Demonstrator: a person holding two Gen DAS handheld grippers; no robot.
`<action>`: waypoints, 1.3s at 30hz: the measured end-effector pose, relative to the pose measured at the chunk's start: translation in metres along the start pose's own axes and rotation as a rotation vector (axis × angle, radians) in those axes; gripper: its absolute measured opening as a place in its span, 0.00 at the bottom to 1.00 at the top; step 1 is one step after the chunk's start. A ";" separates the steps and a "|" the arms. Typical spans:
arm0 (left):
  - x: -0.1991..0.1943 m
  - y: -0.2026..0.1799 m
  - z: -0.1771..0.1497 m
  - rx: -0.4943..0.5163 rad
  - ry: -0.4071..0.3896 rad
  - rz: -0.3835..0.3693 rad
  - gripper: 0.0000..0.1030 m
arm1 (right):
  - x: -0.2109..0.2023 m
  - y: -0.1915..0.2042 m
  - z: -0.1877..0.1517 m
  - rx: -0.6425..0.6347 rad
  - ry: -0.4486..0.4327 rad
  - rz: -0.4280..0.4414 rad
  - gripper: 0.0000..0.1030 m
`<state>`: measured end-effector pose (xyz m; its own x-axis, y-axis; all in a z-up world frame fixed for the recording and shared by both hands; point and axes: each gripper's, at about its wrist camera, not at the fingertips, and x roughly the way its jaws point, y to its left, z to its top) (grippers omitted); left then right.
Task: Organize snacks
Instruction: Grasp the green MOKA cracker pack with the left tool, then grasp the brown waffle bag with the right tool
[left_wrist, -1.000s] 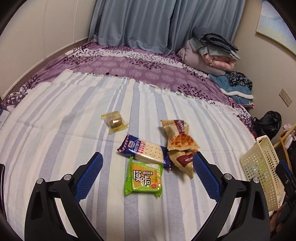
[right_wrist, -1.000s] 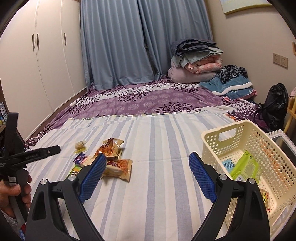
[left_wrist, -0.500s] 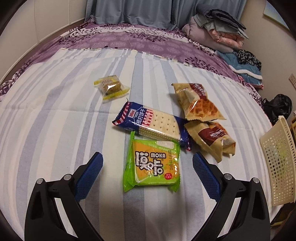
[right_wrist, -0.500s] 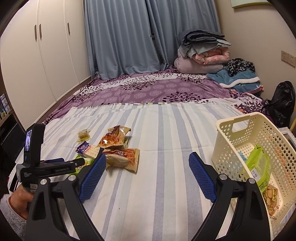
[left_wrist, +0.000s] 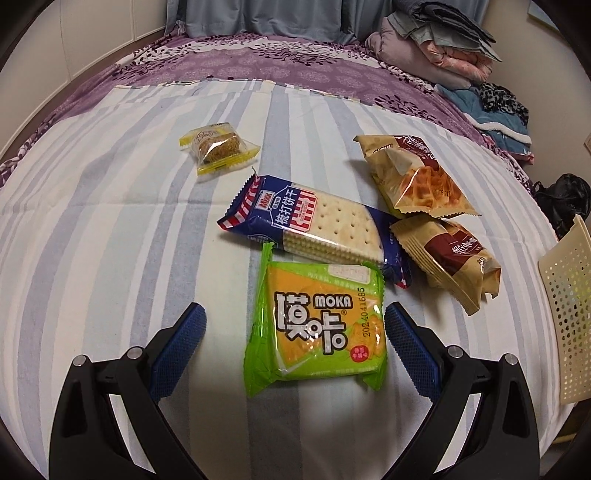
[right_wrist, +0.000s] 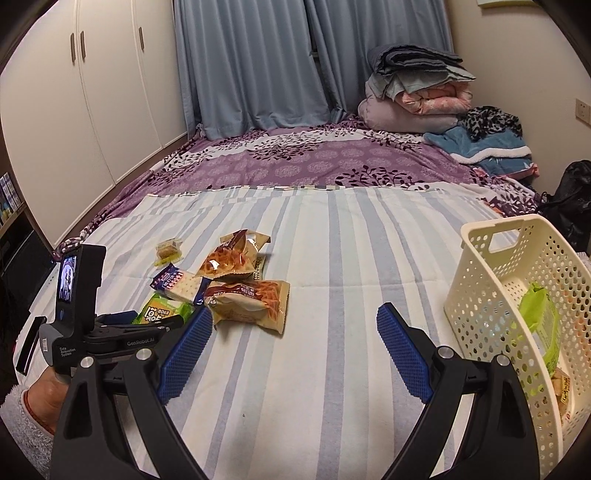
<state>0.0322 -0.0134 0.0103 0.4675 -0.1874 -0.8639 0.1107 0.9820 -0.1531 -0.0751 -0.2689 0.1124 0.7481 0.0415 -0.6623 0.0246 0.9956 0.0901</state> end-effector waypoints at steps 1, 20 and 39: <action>0.000 0.000 0.000 0.003 -0.006 0.000 0.96 | 0.002 0.001 0.000 -0.001 0.004 0.002 0.87; -0.029 0.013 0.001 0.007 -0.062 -0.017 0.63 | 0.047 0.013 0.000 -0.008 0.089 0.050 0.87; -0.060 0.033 0.007 -0.029 -0.132 -0.020 0.63 | 0.141 0.050 0.003 -0.084 0.234 0.121 0.94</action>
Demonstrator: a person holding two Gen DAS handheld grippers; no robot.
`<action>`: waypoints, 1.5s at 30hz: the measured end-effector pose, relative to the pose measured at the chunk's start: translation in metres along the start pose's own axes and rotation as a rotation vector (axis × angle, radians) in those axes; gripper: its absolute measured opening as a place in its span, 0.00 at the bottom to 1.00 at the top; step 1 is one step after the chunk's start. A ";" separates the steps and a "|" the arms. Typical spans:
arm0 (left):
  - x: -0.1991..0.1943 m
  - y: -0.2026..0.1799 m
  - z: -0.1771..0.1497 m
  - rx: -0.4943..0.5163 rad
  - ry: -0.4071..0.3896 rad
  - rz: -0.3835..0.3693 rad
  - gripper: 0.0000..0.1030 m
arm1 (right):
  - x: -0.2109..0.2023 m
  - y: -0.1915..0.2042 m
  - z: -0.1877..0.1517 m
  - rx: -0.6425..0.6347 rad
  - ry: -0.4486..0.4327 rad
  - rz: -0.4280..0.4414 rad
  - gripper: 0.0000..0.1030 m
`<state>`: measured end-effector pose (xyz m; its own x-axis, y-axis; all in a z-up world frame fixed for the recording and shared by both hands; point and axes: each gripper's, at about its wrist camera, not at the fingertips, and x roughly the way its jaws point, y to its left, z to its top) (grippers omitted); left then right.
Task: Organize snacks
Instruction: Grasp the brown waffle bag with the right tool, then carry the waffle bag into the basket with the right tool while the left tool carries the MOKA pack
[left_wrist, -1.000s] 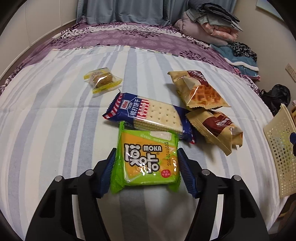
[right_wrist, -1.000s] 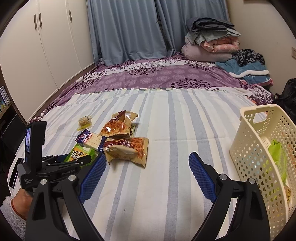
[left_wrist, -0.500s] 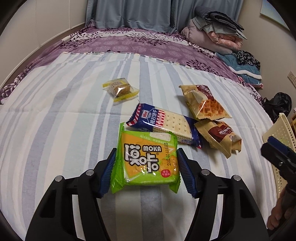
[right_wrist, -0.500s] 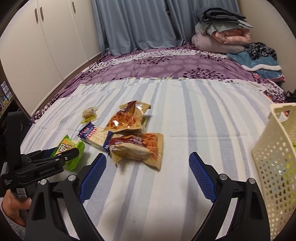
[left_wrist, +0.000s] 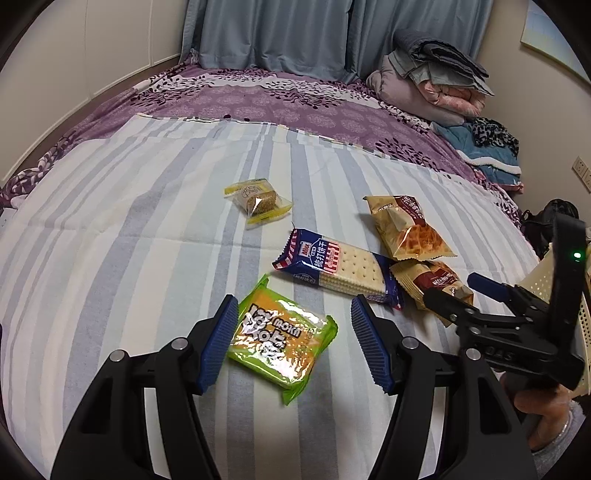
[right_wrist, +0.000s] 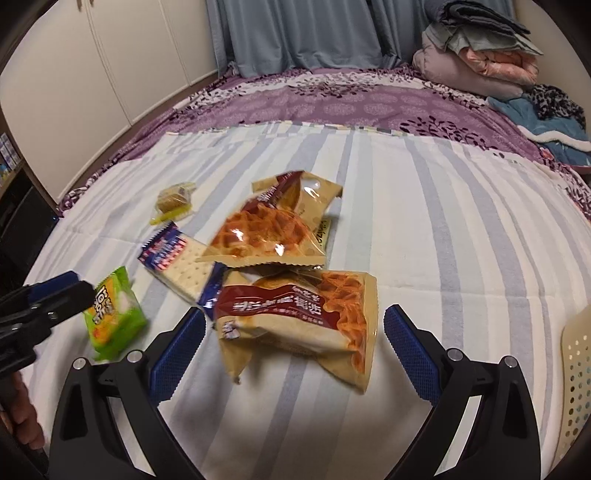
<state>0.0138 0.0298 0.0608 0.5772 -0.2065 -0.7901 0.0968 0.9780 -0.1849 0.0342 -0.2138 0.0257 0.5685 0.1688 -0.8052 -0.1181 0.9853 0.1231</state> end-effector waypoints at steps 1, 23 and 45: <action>0.000 0.000 0.000 -0.002 0.002 0.001 0.63 | 0.005 -0.002 0.001 0.011 0.010 0.000 0.94; 0.044 0.019 -0.012 0.003 0.112 0.056 0.90 | 0.024 -0.009 0.006 0.039 0.032 0.025 0.95; 0.029 0.027 -0.004 -0.023 0.055 0.047 0.63 | -0.002 -0.020 0.000 0.088 -0.008 0.043 0.82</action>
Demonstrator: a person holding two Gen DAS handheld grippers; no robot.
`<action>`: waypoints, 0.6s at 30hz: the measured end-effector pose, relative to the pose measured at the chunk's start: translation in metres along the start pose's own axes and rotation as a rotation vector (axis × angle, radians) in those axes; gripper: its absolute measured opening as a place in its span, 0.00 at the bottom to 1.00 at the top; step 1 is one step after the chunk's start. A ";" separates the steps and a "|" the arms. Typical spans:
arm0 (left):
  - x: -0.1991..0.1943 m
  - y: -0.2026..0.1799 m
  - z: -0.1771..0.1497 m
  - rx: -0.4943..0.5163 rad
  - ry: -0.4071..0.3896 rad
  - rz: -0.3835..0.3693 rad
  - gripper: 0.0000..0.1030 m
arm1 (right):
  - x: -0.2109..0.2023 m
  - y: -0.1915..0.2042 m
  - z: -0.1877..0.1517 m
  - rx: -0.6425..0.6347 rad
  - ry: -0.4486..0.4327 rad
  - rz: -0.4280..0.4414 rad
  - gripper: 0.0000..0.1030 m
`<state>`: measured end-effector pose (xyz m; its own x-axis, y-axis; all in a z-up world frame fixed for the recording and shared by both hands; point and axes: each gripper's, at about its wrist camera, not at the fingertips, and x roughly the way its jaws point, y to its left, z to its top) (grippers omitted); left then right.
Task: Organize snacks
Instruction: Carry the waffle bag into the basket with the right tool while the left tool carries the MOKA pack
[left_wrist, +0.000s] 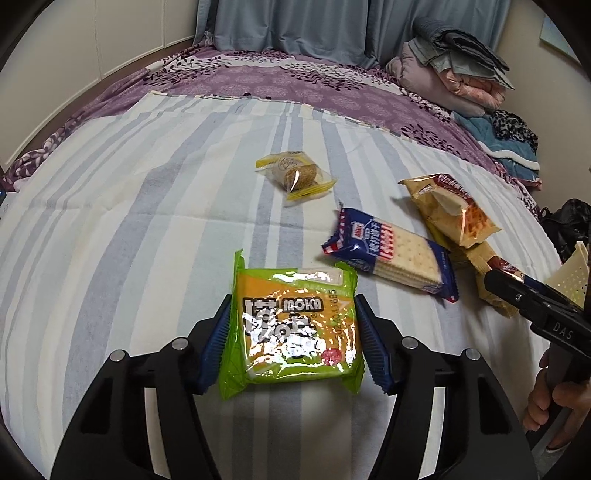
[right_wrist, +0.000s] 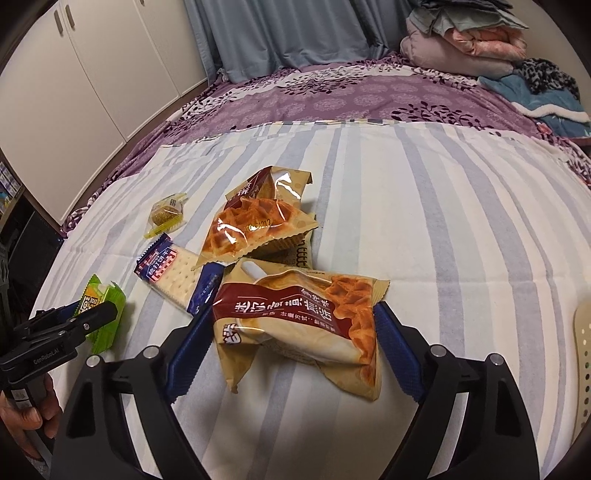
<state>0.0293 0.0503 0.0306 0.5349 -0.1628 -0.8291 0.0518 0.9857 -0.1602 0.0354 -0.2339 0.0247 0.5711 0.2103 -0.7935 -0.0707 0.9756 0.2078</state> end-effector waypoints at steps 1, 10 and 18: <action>-0.003 -0.002 0.001 0.003 -0.007 -0.003 0.63 | -0.002 -0.001 0.000 0.001 -0.003 0.000 0.82; -0.029 -0.025 0.007 0.039 -0.059 -0.041 0.63 | -0.031 -0.002 -0.003 -0.002 -0.062 -0.007 0.82; -0.044 -0.039 0.007 0.072 -0.079 -0.047 0.63 | -0.059 -0.004 -0.004 0.013 -0.122 0.000 0.82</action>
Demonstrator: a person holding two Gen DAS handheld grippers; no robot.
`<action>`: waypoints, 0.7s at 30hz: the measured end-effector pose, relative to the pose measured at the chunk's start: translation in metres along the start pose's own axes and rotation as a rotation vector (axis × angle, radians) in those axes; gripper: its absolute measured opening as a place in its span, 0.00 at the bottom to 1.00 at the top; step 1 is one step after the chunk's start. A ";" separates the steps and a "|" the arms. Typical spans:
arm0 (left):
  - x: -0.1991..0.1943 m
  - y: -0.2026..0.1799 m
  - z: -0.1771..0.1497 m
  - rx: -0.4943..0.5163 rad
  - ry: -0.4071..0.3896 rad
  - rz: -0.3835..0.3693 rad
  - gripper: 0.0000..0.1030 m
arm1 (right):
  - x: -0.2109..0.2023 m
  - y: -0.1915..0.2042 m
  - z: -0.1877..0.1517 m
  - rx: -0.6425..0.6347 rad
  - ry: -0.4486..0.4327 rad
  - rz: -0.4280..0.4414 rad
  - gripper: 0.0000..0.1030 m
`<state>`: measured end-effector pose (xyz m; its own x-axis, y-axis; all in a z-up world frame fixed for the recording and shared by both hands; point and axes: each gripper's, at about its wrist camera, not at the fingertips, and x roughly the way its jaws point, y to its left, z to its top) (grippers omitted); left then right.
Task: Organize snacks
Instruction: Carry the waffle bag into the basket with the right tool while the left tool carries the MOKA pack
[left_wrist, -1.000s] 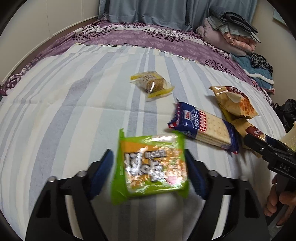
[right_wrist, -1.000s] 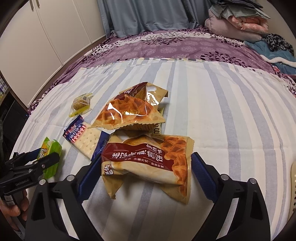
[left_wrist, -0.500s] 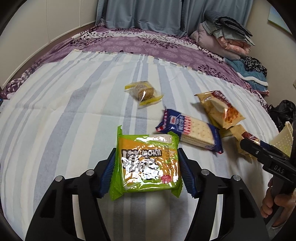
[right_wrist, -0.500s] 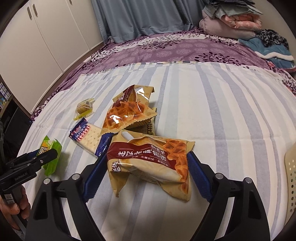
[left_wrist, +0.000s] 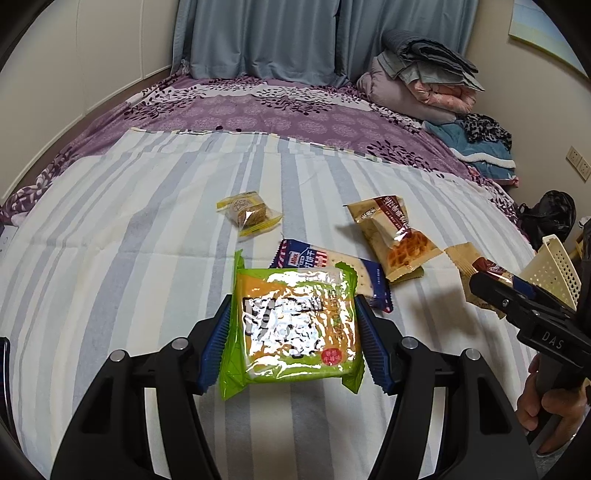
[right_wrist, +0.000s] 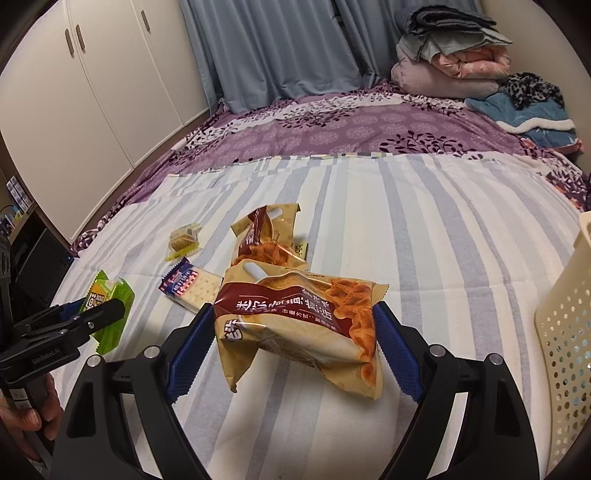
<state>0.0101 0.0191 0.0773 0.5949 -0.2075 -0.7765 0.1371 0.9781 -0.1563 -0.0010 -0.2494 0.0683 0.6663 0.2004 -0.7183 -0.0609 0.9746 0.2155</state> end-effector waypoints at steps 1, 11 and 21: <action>-0.002 -0.002 0.000 0.004 -0.002 0.000 0.63 | -0.003 0.000 0.000 0.001 -0.006 0.001 0.82; -0.018 -0.016 -0.001 0.036 -0.026 -0.003 0.63 | -0.034 -0.007 0.003 0.024 -0.071 0.005 0.82; -0.030 -0.034 -0.002 0.079 -0.044 -0.012 0.63 | -0.069 -0.018 0.005 0.048 -0.154 0.000 0.82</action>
<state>-0.0138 -0.0079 0.1048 0.6269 -0.2211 -0.7471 0.2051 0.9719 -0.1155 -0.0421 -0.2818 0.1177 0.7723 0.1791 -0.6095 -0.0275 0.9680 0.2495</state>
